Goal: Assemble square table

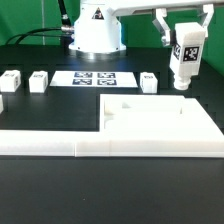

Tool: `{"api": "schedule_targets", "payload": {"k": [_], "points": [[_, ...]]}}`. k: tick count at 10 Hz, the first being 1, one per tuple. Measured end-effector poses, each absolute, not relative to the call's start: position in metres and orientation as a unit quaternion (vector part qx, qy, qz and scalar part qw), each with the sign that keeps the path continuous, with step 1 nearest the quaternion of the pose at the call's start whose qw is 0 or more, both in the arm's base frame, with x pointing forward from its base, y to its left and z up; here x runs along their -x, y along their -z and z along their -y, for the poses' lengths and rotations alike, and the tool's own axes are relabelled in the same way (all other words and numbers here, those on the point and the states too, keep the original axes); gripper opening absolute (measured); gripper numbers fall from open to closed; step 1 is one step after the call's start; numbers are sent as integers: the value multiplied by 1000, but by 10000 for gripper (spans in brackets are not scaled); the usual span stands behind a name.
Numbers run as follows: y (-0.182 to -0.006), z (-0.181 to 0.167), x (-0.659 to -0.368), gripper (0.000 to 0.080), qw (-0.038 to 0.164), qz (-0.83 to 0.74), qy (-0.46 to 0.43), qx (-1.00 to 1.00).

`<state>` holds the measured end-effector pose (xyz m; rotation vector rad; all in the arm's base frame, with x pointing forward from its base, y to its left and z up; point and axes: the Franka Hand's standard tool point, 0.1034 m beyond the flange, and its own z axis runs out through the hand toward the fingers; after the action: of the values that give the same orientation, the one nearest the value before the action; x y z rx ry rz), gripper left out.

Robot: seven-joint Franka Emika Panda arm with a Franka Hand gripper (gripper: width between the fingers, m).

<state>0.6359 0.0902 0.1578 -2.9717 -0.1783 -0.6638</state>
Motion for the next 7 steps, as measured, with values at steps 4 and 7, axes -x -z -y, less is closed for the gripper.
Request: {"api": "schedule_targets", "payload": {"k": [4,7], "points": [[-154,-86,-634,290,40,55,257,964],[-128,-109,-624,290,45,60,248,966]]}}
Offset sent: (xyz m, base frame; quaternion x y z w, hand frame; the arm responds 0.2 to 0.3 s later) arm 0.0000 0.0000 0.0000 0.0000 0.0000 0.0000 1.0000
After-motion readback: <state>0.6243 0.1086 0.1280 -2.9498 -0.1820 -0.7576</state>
